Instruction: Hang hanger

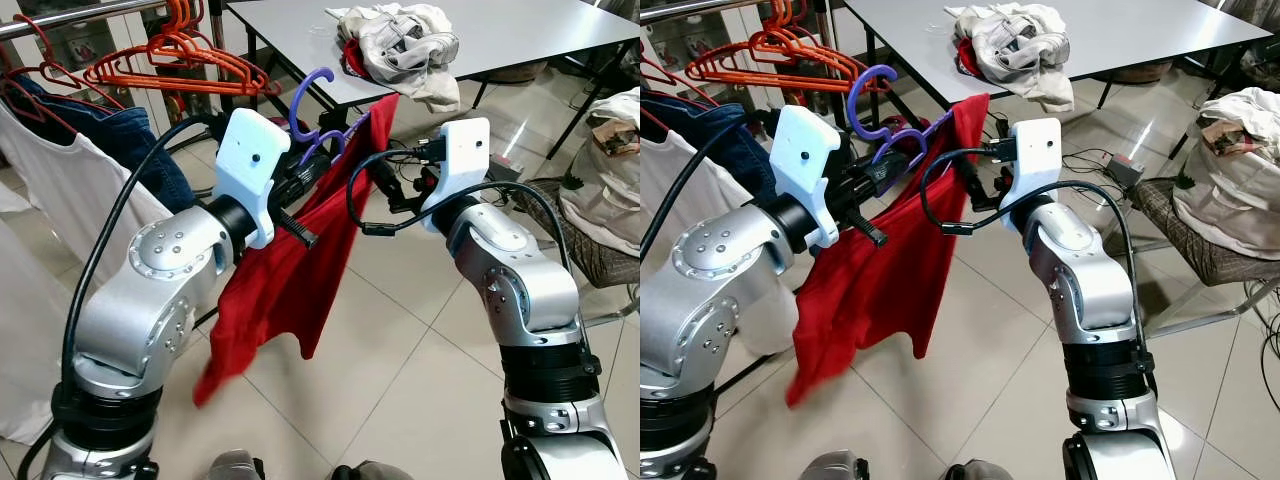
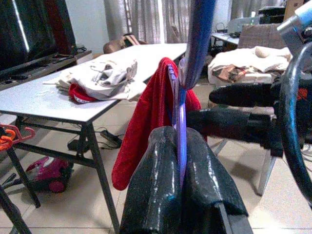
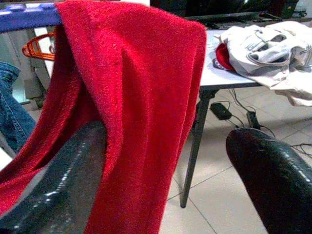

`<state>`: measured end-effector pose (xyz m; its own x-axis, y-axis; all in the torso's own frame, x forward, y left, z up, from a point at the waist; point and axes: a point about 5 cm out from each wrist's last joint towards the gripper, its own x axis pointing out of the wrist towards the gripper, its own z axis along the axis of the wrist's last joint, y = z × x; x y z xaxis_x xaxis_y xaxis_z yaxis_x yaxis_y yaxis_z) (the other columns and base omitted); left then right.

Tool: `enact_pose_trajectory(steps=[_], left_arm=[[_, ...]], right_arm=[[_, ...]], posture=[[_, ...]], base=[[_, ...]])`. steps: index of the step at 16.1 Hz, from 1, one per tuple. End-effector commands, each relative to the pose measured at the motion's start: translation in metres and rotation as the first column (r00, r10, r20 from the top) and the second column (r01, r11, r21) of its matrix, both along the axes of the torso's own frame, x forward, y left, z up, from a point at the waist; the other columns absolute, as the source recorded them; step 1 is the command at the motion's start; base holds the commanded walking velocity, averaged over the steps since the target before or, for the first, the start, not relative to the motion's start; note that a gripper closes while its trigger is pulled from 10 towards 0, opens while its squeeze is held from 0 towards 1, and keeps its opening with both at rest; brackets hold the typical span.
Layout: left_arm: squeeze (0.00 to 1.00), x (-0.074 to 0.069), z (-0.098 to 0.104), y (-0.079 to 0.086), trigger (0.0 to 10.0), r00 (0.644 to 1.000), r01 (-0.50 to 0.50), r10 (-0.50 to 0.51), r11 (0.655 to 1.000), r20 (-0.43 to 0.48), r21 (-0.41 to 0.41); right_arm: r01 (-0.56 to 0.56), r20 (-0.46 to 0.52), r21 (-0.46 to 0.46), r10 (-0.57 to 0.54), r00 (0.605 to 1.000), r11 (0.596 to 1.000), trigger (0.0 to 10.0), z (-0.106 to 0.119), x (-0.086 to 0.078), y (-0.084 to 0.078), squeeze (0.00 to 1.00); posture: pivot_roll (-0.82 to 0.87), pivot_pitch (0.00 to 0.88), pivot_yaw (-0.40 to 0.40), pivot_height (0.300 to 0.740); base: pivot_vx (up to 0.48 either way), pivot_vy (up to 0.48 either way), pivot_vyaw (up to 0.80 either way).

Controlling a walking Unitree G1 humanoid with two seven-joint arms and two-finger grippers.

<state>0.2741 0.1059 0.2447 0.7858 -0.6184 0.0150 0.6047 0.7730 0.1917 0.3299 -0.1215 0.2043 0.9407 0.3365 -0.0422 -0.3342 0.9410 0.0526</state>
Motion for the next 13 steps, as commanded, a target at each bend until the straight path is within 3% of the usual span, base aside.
enact_pose_trajectory(steps=[1,13], left_arm=[[0.0,-0.004,0.01,-0.003,10.0,0.998,0.04,-0.04,0.999,0.045,-0.012],[0.0,-0.01,0.002,0.007,10.0,0.993,0.113,-0.115,0.988,0.01,0.108]], right_arm=[[0.035,0.003,-0.005,-0.035,0.999,0.999,0.0,-0.001,0.001,-0.01,0.0],[0.06,0.066,0.045,-0.063,0.996,0.997,0.0,0.015,0.008,-0.035,0.0]], posture=[[0.0,0.037,-0.078,0.74],[0.0,0.033,-0.081,0.74]], base=[[0.0,0.0,0.0],[0.0,0.0,0.0]])
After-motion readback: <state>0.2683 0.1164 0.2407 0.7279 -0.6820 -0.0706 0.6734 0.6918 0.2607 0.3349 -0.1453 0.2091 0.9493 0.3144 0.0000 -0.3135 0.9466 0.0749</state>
